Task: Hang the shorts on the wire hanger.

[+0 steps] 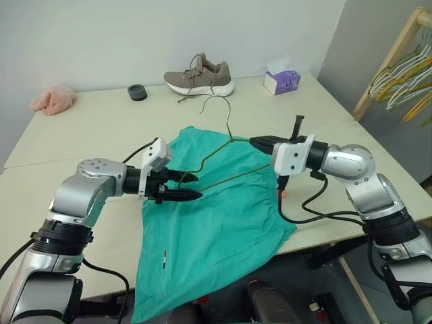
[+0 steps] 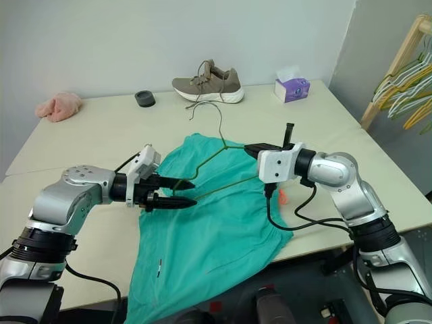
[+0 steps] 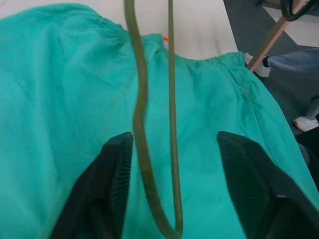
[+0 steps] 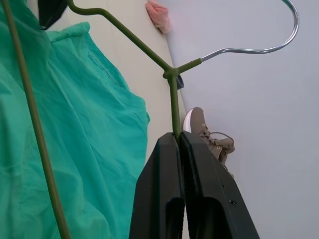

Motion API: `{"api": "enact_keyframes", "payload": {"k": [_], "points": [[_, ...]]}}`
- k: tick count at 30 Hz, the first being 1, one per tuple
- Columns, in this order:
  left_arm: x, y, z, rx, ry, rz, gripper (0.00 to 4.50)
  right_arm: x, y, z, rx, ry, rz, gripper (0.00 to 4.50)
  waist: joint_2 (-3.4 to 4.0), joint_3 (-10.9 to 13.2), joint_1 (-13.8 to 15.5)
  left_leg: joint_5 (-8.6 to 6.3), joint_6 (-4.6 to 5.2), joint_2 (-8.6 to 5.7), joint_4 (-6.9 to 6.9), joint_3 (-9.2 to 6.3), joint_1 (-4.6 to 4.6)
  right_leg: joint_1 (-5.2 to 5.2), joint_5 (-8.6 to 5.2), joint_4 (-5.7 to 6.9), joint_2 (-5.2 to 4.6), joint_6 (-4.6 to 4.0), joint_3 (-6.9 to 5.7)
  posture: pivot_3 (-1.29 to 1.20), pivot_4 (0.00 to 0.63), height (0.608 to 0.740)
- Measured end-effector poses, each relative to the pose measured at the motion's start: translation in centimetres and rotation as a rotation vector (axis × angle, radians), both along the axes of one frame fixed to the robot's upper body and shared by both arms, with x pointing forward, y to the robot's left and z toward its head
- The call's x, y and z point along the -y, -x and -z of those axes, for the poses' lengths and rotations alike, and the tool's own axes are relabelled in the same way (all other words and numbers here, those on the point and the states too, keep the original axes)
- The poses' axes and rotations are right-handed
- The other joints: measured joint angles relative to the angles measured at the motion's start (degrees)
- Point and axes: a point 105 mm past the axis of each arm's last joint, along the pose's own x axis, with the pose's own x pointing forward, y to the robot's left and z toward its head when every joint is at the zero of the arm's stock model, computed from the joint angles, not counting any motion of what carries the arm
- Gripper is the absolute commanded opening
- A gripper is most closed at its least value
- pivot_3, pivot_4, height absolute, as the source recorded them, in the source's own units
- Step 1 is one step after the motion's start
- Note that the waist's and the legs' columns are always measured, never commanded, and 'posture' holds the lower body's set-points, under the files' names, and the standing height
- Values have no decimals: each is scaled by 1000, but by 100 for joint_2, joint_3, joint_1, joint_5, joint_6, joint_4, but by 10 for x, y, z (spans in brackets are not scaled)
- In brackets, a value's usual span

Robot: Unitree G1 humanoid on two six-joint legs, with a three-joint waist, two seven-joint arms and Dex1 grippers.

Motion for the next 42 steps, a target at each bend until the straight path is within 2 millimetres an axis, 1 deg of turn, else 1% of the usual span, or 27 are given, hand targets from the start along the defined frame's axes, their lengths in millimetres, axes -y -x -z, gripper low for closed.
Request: {"api": "enact_keyframes", "payload": {"k": [3, 4, 6, 8, 13, 16, 18, 19, 20, 21, 23, 24, 25, 26, 28, 31, 33, 35, 38, 42], "points": [[0, 2, 0, 1, -5, 9, 881, -1, 0, 0, -3, -4, -5, 0, 0, 0, 0, 0, 0, -1, 2, 0, 0, 0, 0, 1, 0, 0, 0, -211, 94, 740], [2, 3, -1, 6, -6, 17, 496, -1, 1, 0, -5, -7, -8, 0, 0, 0, 0, 0, 0, -1, 2, 0, 0, 0, 0, 1, 0, 0, 0, -212, 94, 740], [1, 3, -1, 4, -10, 11, 16, -2, 2, -1, -9, -10, -18, 0, 0, 0, -2, 0, 0, -2, 2, 0, 0, 0, 0, 1, 0, 0, 1, -212, 93, 740], [-2, 2, 0, 0, -15, -9, 16, -4, 6, -3, -3, -9, -37, 0, 0, 0, -10, 0, 0, 1, 2, -1, 0, -1, 0, 1, 0, 0, 1, -212, 93, 740], [-3, 3, 2, -7, -12, -13, 16, -5, 7, -3, -13, 1, -43, 0, -1, -1, -4, 0, 0, 0, 2, -1, 0, -1, 0, 2, 0, 0, 0, -211, 91, 740], [-3, 4, 2, -4, -14, -10, 0, -4, 10, 0, -21, 14, -49, 756, -1, -1, -2, 0, 0, -1, 3, -1, -1, -1, 0, 2, 0, -1, -1, -210, 92, 740], [0, 5, 1, 4, -19, 2, 0, -5, 12, 0, -27, 16, -60, 1347, -1, -1, 0, 0, 0, -1, 3, -1, -2, -1, 0, 1, 0, 0, 0, -209, 95, 740], [1, 5, 2, 8, -24, -1, 0, -4, 15, 0, -34, 18, -63, 1788, -1, -1, 2, 0, 0, -1, 3, -1, -2, -1, 0, 1, 0, -1, -1, -209, 95, 740], [0, 4, 2, 10, -27, -7, 0, -3, 15, 1, -40, 22, -61, 1993, -1, -1, 2, 0, 0, -1, 3, -1, -2, -1, 0, 1, 0, -1, 0, -207, 98, 740], [0, 3, 2, 15, -31, -13, 0, 0, 16, 2, -54, 27, -55, 2381, -1, -1, 4, 0, 0, -1, 3, -1, -2, -1, 0, 1, 0, -1, 0, -206, 99, 740], [0, 2, 3, 33, -42, -24, 0, 11, 16, 7, -107, 37, -10, 3089, -1, -1, 11, 0, 1, -2, 3, -1, -2, 0, 0, 1, -1, -1, 0, -206, 101, 740], [0, 2, 3, 45, -48, -25, 0, 21, 15, 9, -167, 22, 29, 3418, -1, -1, 13, 0, 1, -2, 3, -1, -2, 0, 0, 1, -2, -1, 0, -208, 102, 740], [0, 1, 3, 55, -54, -28, 0, 29, 14, 10, -214, 12, 62, 3654, -1, 0, 15, 0, 1, -2, 4, 0, -1, 1, 0, 1, -5, -1, 0, -208, 103, 740], [-1, 1, 3, 67, -62, -30, 0, 35, 14, 10, -259, -1, 87, 3654, -1, 0, 16, 0, 1, -2, 3, 0, -2, 1, 1, 1, -9, -1, -1, -212, 105, 740], [-4, -2, 3, 114, -98, -36, 0, 55, 16, 11, -391, -38, 170, 3654, -2, 0, 20, -1, 1, -1, 3, -2, -1, 2, 1, 0, -20, -1, -5, -215, 105, 740], [-7, -2, 0, 175, -151, -20, 0, 70, 20, 15, -525, -70, 253, 3654, -3, -1, 4, -1, 2, 0, 3, -3, 2, 3, 0, 1, -20, 0, -5, -219, 105, 740], [-6, -1, -1, 199, -169, 1, 0, 73, 19, 20, -575, -77, 282, 3654, -2, -1, -19, -1, 2, -1, 1, -1, 5, 3, -5, 2, -18, 8, -1, -218, 104, 740], [-4, 1, -2, 218, -184, 26, 0, 71, 19, 30, -612, -30, 297, 3654, -2, -1, -18, -1, 2, -1, 0, -3, 4, 2, -11, 1, -15, 18, -4, -216, 104, 740], [-2, 1, -3, 244, -210, 48, 0, 62, 21, 46, -669, 53, 275, 3654, -2, 0, -12, -2, 3, -3, 0, -2, 0, 0, -11, -1, -13, 19, -2, -212, 104, 740], [-2, 1, -3, 264, -238, 69, 0, 56, 18, 54, -717, 142, 252, 3654, -3, 0, -9, -2, 3, -8, 2, 0, -2, -1, -11, -1, 0, 19, 0, -207, 105, 740]]}}
